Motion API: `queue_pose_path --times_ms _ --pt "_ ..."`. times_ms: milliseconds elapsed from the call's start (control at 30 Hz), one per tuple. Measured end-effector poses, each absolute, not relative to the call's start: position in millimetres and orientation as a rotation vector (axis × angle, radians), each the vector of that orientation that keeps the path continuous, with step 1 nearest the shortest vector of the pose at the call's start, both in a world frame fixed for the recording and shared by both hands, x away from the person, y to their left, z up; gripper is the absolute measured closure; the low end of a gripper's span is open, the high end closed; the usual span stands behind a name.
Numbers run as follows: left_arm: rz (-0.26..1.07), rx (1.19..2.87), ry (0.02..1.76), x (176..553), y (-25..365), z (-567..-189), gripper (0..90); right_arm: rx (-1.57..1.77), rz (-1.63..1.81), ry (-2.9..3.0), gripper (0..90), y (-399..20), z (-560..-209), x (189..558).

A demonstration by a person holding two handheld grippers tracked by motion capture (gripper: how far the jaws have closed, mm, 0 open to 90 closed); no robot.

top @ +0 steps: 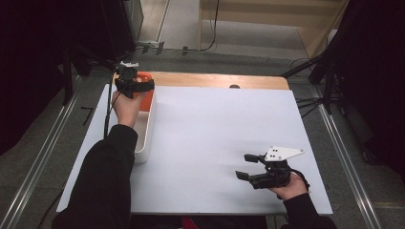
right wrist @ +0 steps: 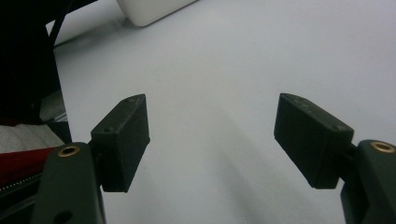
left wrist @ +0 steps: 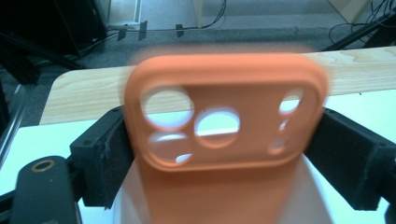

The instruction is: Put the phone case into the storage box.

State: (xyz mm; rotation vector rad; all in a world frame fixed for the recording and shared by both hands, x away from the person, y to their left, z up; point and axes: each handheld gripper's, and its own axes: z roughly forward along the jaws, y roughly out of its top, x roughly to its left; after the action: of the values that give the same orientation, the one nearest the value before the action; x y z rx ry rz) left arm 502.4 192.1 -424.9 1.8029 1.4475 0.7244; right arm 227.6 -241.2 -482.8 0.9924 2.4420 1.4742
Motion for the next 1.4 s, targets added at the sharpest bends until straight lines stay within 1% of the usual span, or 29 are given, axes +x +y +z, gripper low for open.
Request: queue_pose_path --times_ms 200,333,400,733,933,1133,1233,1400 --pt "0.731 1.797 1.442 501.5 193.7 -422.2 10.8 0.980 1.476 2.444 25.2 -240.6 -482.6 227.6" --pt "0.694 1.797 1.422 500.8 196.7 -418.1 10.7 0.985 1.476 2.450 25.2 -240.1 -483.1 227.8" --pt "0.707 1.807 1.414 499.7 196.7 -416.2 10.8 0.986 1.470 2.455 25.2 -239.8 -483.4 227.9" --pt "0.633 1.795 1.399 493.7 203.5 -403.8 10.8 1.000 1.469 2.458 25.2 -241.0 -484.6 228.6" --pt "0.511 1.797 1.366 490.4 207.5 -395.7 10.8 1.012 1.456 2.464 25.1 -242.3 -485.6 228.9" --pt "0.426 1.801 1.342 486.3 207.5 -389.9 10.8 1.021 1.454 2.464 25.2 -241.9 -485.9 229.2" --pt "0.428 1.833 1.324 480.6 203.8 -386.0 11.2 1.021 1.447 2.470 25.0 -241.9 -486.3 229.5" --pt "0.326 1.853 1.276 472.4 199.1 -380.9 11.2 1.029 1.443 2.473 24.9 -241.2 -486.3 231.4"
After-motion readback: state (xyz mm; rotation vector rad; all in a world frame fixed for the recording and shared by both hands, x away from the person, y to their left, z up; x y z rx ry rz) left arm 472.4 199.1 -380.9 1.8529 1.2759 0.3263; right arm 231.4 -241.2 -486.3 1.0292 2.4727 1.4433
